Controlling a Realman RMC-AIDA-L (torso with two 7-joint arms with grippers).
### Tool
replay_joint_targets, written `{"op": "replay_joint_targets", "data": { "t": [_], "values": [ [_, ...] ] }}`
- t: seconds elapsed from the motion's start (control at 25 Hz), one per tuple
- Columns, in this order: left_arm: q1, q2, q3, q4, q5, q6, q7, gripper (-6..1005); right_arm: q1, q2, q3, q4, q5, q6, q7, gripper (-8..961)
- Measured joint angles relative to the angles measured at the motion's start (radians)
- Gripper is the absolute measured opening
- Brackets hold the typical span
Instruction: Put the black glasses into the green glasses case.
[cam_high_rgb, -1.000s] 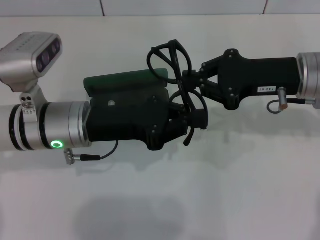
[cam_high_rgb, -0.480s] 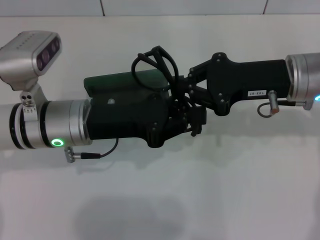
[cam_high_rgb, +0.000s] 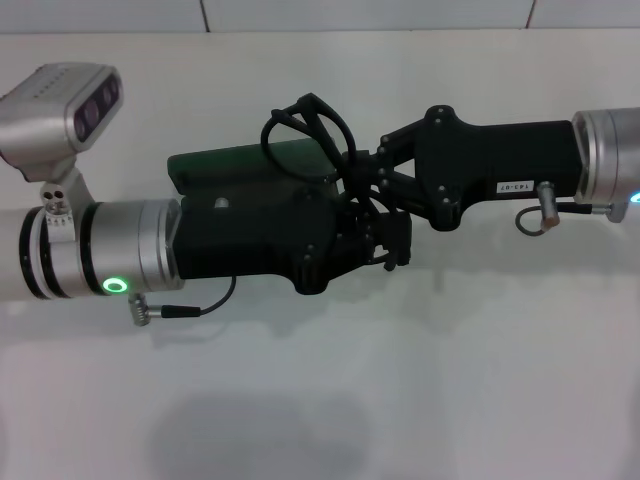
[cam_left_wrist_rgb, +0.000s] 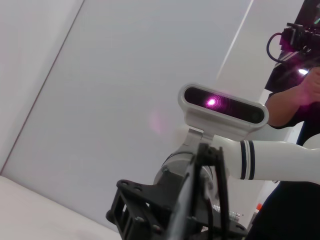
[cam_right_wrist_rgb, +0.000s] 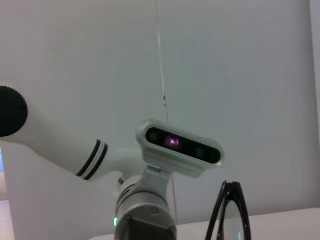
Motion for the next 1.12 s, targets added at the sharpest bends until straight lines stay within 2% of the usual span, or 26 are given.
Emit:
{"op": "replay_joint_targets", "data": {
  "t": [0.28,0.36,0.6,0.76,0.92,1.12],
  "values": [
    [0.017,0.001,0.0,0.004,0.0,0.005,0.0,30,-0.012,-0.007,0.007,-0.001,0.012,0.053,-0.002,104],
    [0.033,0.007,0.0,0.01,0.005,0.002,0.003,30,-0.013,-0.008,0.006,-0.002,0.01,0.075,-0.011,106],
    [0.121,0.057,0.0,0.02,0.009,-0.093,0.012,32,0.003,-0.006,-0.014,-0.018,-0.027,0.151,-0.086,109],
    [0.188,0.072,-0.002,0.06,0.011,-0.131,0.011,33,0.035,-0.006,-0.08,-0.038,-0.036,0.232,-0.104,111],
    [0.235,0.07,-0.008,0.094,0.006,-0.132,0.009,34,0.051,-0.002,-0.16,-0.075,-0.033,0.311,-0.115,113],
    [0.206,0.047,-0.002,0.091,0.011,-0.113,0.011,35,0.065,0.0,-0.195,-0.079,0.013,0.314,-0.111,116]
  ]
}}
